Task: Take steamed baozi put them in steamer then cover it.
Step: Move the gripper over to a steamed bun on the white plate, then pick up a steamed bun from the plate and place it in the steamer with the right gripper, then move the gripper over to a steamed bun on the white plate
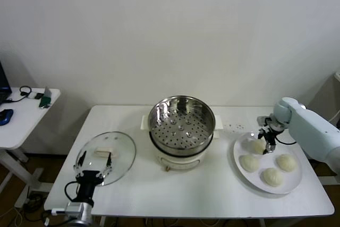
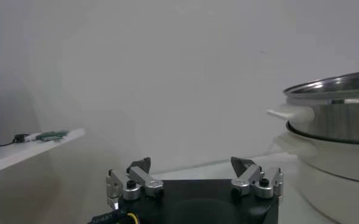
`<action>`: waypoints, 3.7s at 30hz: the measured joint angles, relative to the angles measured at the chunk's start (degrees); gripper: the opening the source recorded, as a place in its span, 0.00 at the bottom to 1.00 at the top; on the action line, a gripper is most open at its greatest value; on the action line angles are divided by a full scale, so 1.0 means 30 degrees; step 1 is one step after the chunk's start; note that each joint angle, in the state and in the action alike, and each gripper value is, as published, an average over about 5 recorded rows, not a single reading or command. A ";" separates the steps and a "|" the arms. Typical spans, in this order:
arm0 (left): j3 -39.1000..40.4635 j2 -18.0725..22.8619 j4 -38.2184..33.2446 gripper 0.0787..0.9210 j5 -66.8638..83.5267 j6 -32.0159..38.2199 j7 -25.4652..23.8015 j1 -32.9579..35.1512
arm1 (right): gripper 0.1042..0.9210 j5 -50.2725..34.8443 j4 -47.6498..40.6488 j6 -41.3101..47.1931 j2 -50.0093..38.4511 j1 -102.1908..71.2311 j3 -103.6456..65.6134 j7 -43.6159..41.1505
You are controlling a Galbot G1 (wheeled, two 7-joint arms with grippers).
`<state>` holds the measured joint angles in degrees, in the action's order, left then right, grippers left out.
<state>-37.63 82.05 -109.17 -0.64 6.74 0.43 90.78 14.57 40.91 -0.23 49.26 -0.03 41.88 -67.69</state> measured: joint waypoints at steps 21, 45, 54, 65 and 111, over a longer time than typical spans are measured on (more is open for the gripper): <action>-0.0022 -0.0014 -0.0529 0.88 0.0078 -0.0246 0.0269 0.0399 | 0.71 -0.3046 0.2437 -0.1496 -0.0183 0.5346 0.4986 -0.0729; 0.0224 -0.0636 -0.1082 0.88 0.0123 -0.0569 0.0118 0.1028 | 0.73 -0.2767 0.7248 -0.5572 0.5460 1.3039 1.0810 -0.0788; 0.0117 -0.1026 -0.1257 0.88 0.0328 -0.0706 0.0061 0.1271 | 0.74 0.0034 0.6571 -0.7026 0.8293 1.1254 1.0099 -0.0460; 0.0178 -0.1229 -0.1287 0.88 0.0395 -0.0718 0.0097 0.1458 | 0.74 0.2931 0.4615 -0.8271 1.0524 0.8979 0.9439 -0.0149; 0.0618 -0.1084 -0.1876 0.88 0.0327 -0.0806 0.0153 0.1650 | 0.88 -0.7692 1.0975 0.0315 0.0882 1.3948 1.3229 0.1813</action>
<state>-35.77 78.80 -114.80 0.34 4.32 0.89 95.73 -8.51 73.84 0.71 51.90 41.81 81.56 -62.25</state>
